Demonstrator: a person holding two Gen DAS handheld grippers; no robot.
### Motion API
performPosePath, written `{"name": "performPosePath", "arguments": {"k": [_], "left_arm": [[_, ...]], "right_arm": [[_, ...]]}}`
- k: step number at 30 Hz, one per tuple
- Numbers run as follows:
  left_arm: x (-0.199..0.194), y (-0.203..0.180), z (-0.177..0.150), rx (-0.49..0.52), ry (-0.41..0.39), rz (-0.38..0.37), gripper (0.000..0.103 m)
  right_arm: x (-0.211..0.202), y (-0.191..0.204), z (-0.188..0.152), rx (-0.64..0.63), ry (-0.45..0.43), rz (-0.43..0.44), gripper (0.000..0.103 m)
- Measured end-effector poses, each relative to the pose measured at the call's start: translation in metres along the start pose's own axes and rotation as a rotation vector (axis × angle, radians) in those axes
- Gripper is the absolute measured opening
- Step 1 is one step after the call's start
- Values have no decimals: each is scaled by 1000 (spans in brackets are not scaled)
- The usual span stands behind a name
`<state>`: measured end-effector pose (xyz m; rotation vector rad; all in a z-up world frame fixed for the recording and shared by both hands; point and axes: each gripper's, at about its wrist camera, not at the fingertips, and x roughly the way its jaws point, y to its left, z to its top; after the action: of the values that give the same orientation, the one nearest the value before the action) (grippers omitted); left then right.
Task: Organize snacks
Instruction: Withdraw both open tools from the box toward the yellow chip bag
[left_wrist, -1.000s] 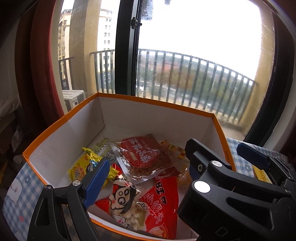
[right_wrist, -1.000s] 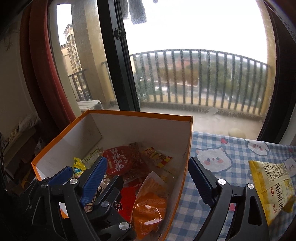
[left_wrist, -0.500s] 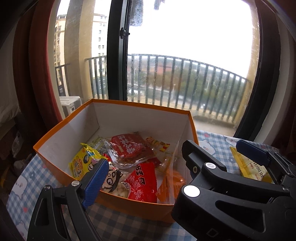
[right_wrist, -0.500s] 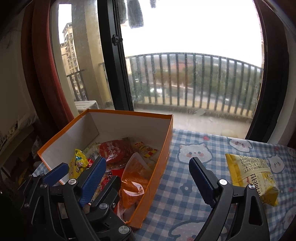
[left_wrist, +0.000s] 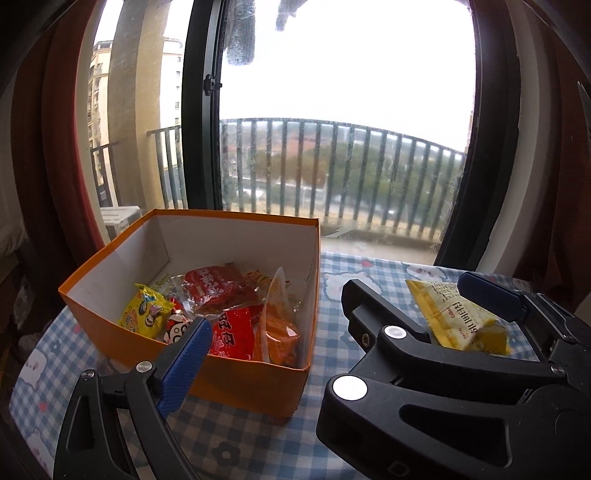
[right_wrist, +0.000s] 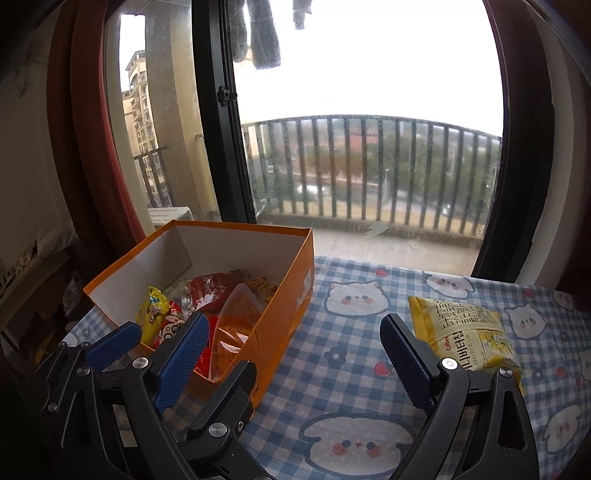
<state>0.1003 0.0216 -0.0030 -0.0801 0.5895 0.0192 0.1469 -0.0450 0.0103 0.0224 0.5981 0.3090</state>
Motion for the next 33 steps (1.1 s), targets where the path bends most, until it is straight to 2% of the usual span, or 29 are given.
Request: {"name": "performPosePath", "arguments": {"k": [13, 24, 30, 33], "left_arm": [[-24, -50, -16, 71, -23, -84, 98], [-25, -97, -31, 142, 10, -192, 99], [-19, -129, -43, 217, 35, -214, 99], [-12, -142, -49, 244, 53, -210, 99]], "right_arm": [[-47, -40, -16, 1, -5, -49, 96], [-81, -83, -44, 25, -18, -96, 98], [-92, -111, -59, 7, -56, -89, 98], [-95, -123, -66, -24, -69, -123, 98]]}}
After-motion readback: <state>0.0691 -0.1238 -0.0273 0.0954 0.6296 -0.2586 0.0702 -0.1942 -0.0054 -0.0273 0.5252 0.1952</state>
